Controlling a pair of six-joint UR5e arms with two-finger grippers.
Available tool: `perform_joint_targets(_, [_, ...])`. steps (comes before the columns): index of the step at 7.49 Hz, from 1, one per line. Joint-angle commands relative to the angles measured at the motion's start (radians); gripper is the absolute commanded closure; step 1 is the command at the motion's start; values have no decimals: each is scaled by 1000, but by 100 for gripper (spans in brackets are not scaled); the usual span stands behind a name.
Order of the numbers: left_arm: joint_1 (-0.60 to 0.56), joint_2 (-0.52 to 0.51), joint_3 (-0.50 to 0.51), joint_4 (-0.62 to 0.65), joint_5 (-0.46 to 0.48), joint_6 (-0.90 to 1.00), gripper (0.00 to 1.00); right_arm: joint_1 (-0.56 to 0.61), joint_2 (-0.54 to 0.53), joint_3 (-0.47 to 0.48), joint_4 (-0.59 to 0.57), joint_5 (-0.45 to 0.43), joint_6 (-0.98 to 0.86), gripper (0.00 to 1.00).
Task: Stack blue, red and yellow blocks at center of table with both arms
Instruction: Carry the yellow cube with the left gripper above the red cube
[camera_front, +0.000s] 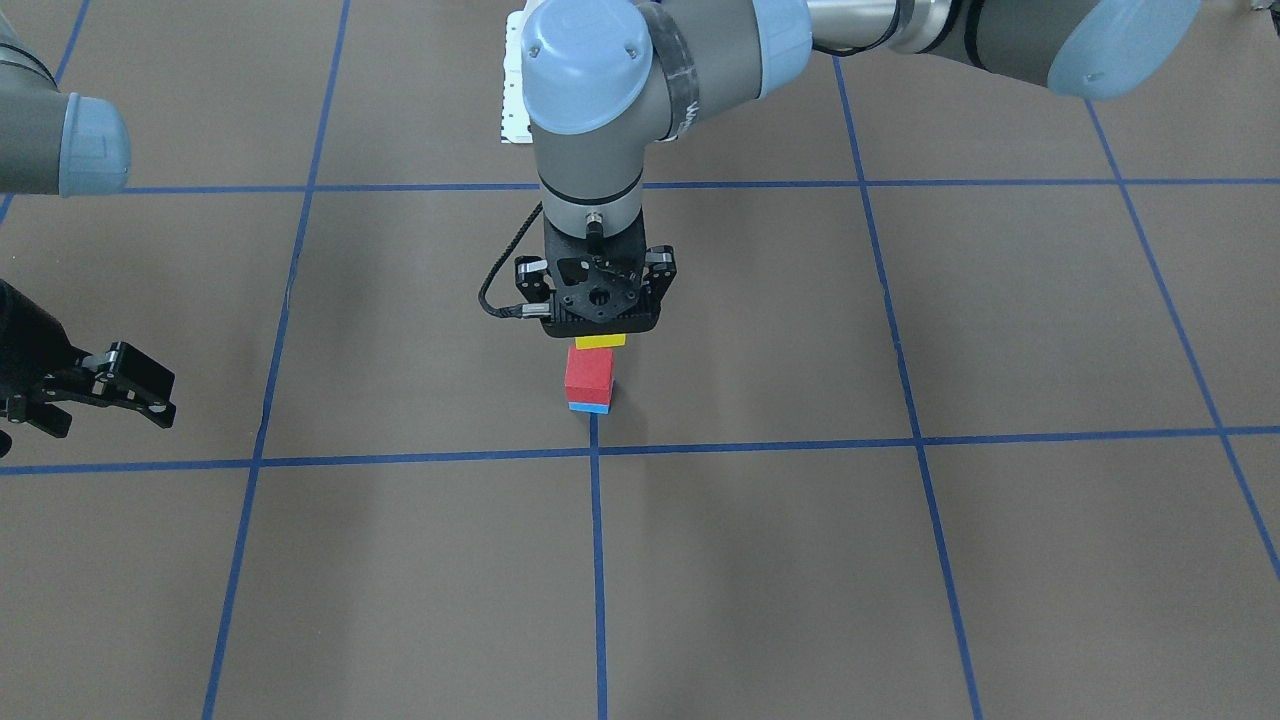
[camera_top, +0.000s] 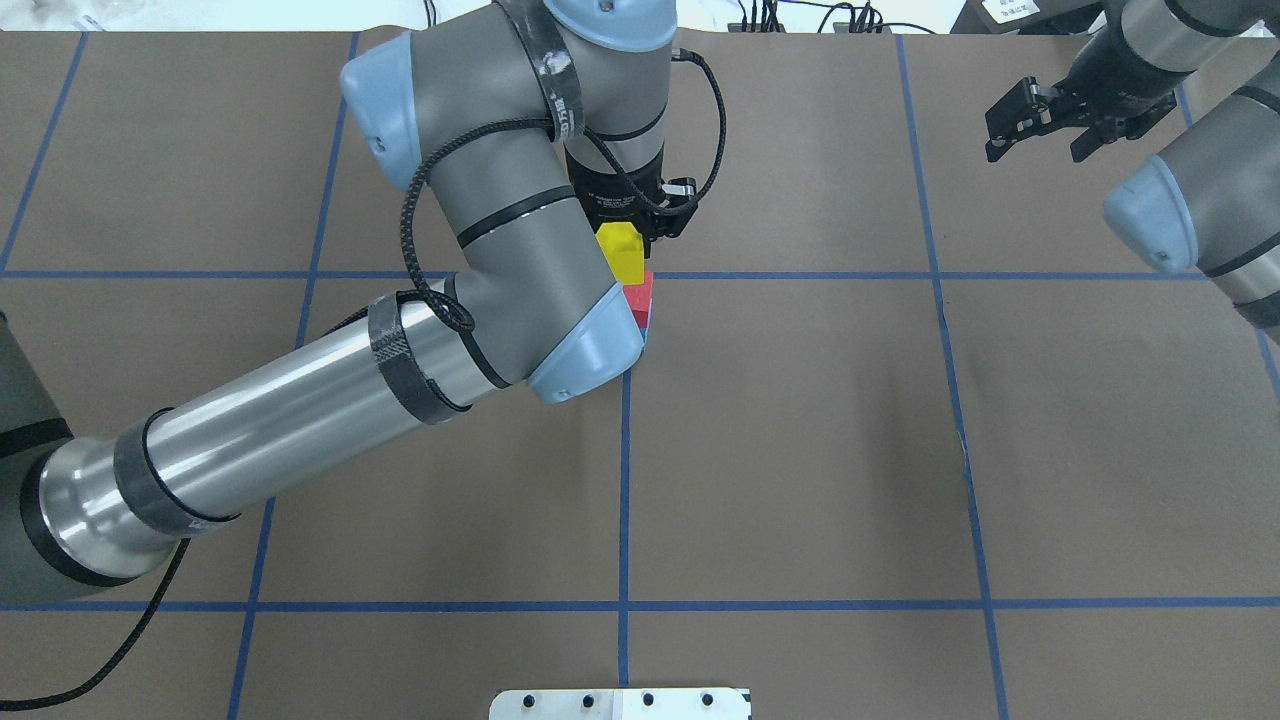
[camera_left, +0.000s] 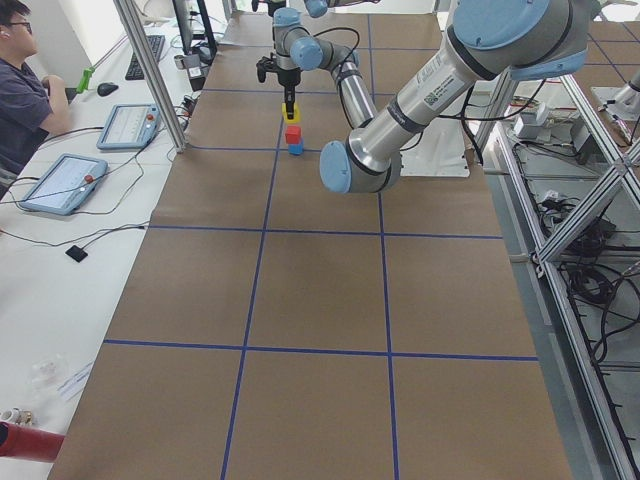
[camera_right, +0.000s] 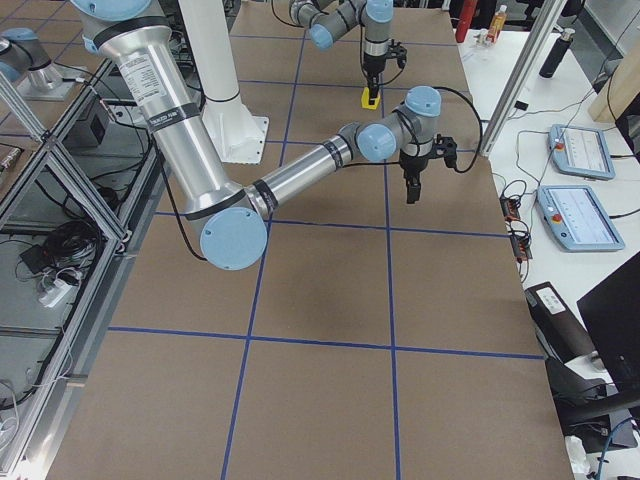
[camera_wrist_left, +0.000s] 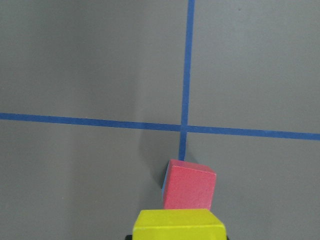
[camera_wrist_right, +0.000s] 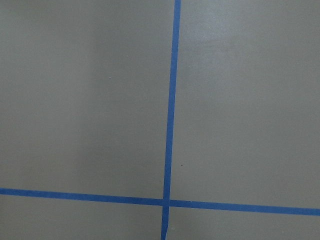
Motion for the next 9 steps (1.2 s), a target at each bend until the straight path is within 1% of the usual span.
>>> perform_joint_targets(1, [10, -11, 71, -63, 14, 30, 100, 0, -1, -1, 0, 1, -1, 1])
perform_joint_targets(4, [20, -10, 108, -87, 17, 62, 100, 0, 1, -1, 2, 0, 1, 1])
perform_joint_targets(5, [20, -11, 119, -112, 17, 76, 100, 0, -1, -1, 2, -2, 1, 1])
perform_joint_targets(9, [29, -7, 123, -116, 17, 77, 100, 0, -1, -1, 2, -3, 1, 1])
